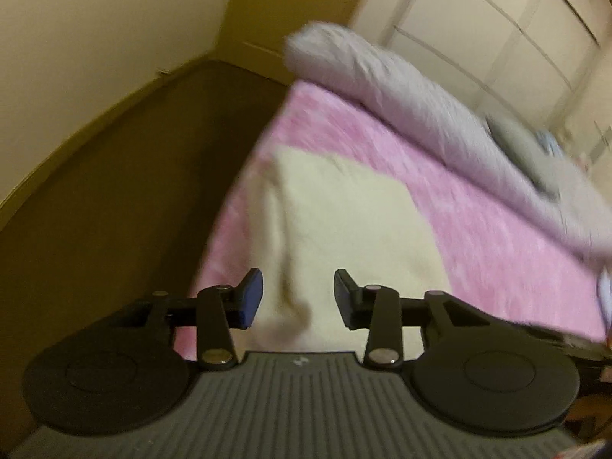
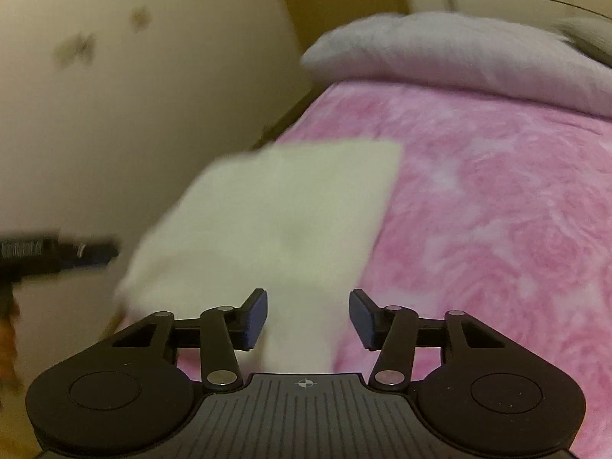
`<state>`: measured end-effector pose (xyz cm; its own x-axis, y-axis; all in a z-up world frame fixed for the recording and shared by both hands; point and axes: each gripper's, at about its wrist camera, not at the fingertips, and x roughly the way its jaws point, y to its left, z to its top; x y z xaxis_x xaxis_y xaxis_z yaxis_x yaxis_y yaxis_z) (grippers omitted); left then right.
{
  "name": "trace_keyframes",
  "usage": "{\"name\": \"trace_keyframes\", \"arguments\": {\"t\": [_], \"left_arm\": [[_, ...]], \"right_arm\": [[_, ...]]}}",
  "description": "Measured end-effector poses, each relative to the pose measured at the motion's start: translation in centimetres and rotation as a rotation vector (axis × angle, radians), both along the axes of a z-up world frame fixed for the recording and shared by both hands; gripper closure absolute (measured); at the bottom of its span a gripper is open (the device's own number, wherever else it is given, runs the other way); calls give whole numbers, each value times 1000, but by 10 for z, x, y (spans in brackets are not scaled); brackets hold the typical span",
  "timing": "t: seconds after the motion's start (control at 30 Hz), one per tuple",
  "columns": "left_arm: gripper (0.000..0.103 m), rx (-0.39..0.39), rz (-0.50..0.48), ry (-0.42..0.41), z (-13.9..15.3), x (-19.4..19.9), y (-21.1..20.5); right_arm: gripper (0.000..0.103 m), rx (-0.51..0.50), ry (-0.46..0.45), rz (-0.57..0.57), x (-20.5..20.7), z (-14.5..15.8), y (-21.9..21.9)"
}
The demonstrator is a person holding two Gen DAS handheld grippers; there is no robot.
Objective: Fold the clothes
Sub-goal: 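Open both grippers and withdraw them from the folded sweater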
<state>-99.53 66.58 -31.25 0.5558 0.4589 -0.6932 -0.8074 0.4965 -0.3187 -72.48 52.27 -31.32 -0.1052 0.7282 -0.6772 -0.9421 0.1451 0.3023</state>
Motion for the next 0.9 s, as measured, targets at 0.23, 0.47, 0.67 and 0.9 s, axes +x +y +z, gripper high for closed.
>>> {"name": "trace_keyframes", "arguments": {"t": [0.23, 0.47, 0.67, 0.9], "left_arm": [[72, -55, 91, 177, -13, 20, -16], [72, -36, 164, 89, 89, 7, -83], [63, -23, 262, 143, 173, 32, -152], [52, 20, 447, 198, 233, 81, -268]], "right_arm": [[55, -155, 14, 66, -9, -32, -2], [55, -171, 68, 85, 6, 52, -40], [55, -153, 45, 148, 11, 135, -67], [55, -110, -15, 300, 40, 199, -118]]}}
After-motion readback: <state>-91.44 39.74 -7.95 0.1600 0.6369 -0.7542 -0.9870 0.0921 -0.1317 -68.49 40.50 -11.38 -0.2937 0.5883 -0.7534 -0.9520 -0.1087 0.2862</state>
